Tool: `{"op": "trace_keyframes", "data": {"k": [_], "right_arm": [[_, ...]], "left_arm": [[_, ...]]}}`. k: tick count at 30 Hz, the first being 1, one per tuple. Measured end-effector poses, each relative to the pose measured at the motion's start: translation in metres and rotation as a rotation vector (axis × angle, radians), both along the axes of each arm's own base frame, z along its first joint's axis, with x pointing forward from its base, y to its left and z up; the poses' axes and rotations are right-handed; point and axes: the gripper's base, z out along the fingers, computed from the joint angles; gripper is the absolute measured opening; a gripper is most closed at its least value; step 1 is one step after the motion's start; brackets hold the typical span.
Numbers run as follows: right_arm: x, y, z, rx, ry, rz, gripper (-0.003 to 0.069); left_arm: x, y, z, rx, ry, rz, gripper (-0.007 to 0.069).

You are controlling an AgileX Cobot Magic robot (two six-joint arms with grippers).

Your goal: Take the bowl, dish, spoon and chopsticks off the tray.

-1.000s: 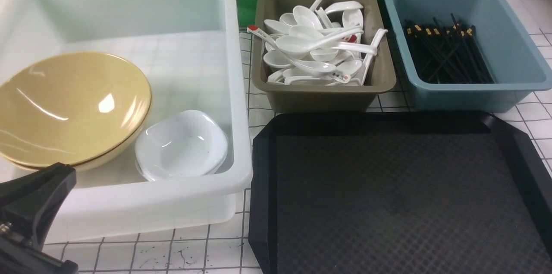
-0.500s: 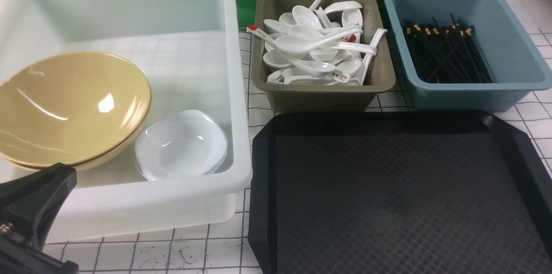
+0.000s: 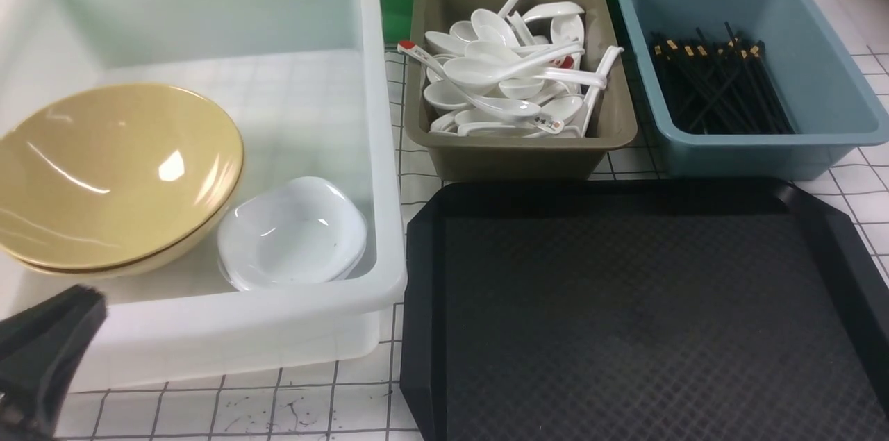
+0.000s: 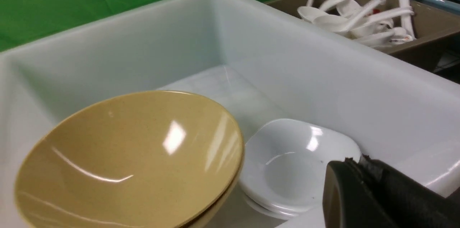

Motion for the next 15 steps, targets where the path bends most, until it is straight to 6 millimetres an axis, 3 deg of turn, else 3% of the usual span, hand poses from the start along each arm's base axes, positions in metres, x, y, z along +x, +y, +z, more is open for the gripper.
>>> {"op": "trace_keyframes", "data": {"k": [6,12,15], "right_arm": [[0.0,0.0,0.0,0.0,0.0,0.0,0.0048],[0.0,0.0,0.0,0.001,0.0,0.0,0.0048],[0.0,0.0,0.0,0.001,0.0,0.0,0.005]], "left_arm": [[-0.009,0.01,-0.026,-0.1,-0.023,0.159,-0.0013],[-0.01,0.013,-0.071,-0.111,0.144,0.241,-0.0013],[-0.01,0.014,-0.073,-0.11,0.161,0.243,-0.0013]]}}
